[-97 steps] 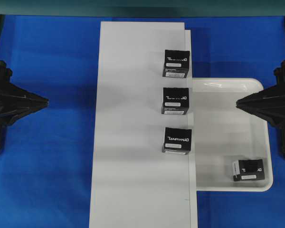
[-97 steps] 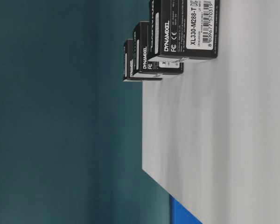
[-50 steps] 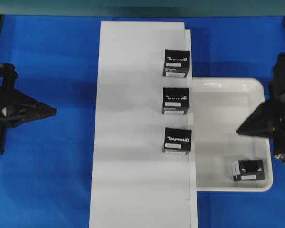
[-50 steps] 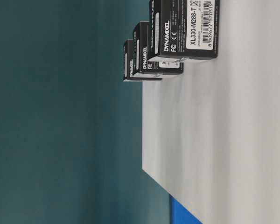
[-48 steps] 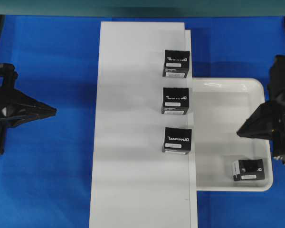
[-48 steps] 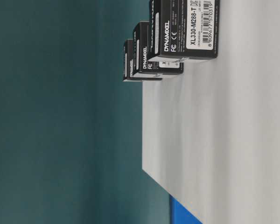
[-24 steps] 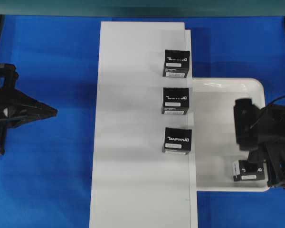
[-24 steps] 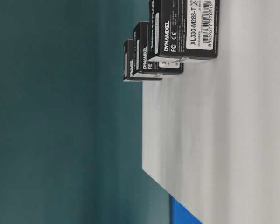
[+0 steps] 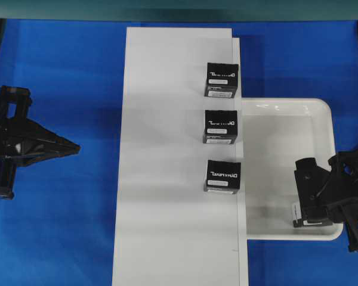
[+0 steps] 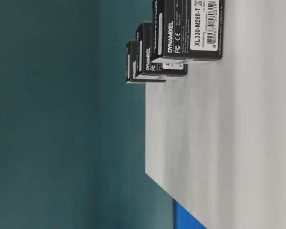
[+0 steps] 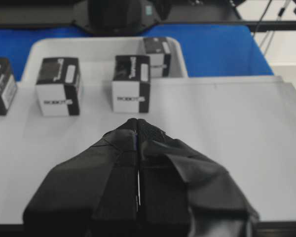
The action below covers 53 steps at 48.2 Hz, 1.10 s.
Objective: Place the box from the white plastic tray onto the white base.
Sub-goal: 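Move the right gripper over the black-and-white box in the white tray, then lower the right gripper around the box and close on it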
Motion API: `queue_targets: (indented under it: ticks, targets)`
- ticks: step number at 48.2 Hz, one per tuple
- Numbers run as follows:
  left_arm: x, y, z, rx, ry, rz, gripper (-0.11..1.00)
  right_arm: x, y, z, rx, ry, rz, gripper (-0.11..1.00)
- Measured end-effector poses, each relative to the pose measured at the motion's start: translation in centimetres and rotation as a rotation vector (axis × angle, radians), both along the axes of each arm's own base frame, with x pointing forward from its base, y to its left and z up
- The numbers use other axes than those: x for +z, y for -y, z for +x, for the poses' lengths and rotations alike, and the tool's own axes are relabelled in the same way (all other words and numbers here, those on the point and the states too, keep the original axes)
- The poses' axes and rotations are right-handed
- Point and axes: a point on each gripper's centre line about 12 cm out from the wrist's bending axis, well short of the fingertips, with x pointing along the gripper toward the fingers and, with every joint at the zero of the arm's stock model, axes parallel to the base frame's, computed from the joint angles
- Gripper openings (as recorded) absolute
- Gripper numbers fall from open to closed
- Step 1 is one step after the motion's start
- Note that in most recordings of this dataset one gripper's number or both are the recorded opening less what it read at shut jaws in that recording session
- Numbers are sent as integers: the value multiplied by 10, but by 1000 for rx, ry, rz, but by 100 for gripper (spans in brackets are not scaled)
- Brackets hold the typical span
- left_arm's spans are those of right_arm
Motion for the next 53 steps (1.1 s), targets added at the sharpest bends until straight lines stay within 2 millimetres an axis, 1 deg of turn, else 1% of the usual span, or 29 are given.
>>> queue_targets:
  ticks: [3, 8, 11, 13, 16, 27, 38, 45, 53]
  targets:
    - [0, 0, 0, 0, 0, 2, -6, -3, 1, 0, -8, 8, 2, 36]
    - [0, 0, 0, -2, 0, 3, -6, -9, 2, -1, -19, 5, 2, 66]
    - [0, 0, 0, 0, 0, 0, -6, -12, 2, -2, -22, 3, -1, 82]
    - [0, 0, 0, 0, 0, 3, -6, -16, 2, -3, -24, -1, -2, 92]
    - [0, 0, 0, -2, 2, 1, -7, -20, 3, -3, -31, -1, -3, 99]
    - [0, 0, 0, 0, 0, 2, -7, -34, 3, 4, -60, 24, -1, 100]
    - [1, 0, 0, -2, 3, 0, -7, -51, 7, 2, -53, -15, -41, 100]
    - [2, 0, 0, 0, 5, 0, -7, -57, 9, 4, -50, -4, -56, 100]
    - [2, 0, 0, -2, 5, 1, -7, -68, 9, 6, -52, 4, -63, 100]
